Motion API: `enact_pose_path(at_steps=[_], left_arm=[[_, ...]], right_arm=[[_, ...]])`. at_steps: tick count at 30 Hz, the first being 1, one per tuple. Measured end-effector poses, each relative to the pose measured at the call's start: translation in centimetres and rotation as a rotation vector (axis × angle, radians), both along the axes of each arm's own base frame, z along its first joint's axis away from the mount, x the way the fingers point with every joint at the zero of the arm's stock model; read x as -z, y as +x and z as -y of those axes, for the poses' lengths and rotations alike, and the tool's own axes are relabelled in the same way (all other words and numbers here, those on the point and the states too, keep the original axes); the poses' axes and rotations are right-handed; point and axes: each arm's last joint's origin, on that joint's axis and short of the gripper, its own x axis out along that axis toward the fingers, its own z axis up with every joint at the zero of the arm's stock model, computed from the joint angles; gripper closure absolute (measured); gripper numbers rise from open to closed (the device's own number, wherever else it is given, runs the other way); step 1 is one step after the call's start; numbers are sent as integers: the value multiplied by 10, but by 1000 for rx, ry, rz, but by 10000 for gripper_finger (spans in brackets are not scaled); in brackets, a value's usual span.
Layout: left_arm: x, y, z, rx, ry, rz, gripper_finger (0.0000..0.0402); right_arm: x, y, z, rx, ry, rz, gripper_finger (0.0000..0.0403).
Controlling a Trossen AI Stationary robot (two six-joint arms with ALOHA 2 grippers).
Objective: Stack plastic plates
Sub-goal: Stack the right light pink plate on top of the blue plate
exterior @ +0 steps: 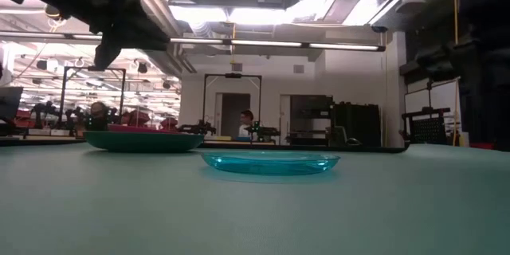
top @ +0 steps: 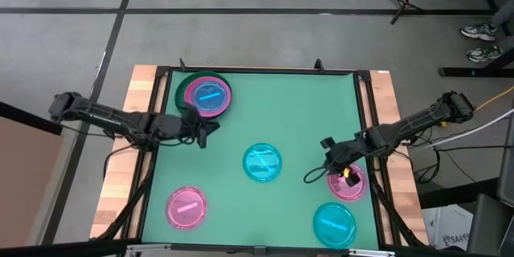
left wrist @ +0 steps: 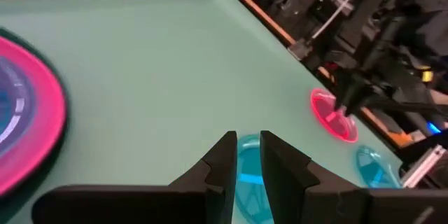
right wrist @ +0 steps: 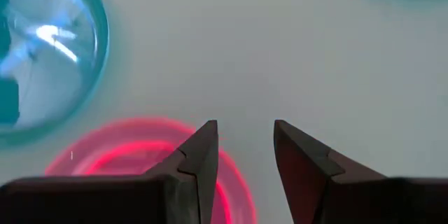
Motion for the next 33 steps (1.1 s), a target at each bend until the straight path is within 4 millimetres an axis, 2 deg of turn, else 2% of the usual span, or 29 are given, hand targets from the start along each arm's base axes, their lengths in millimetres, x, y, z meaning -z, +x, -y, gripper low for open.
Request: enact_pose_path(at_steps=[6,16,33], left_arm=[[8,12,9,13,14,-17,344],[19,24,11,12,20,-48,344],[19,25,11,12,19,-43,344]], right_arm=[[6,-10,4,5,-56,-116,274],[7,-12,7,16,-138,-122,274],[39,4,0,-83,-194,-276,274]])
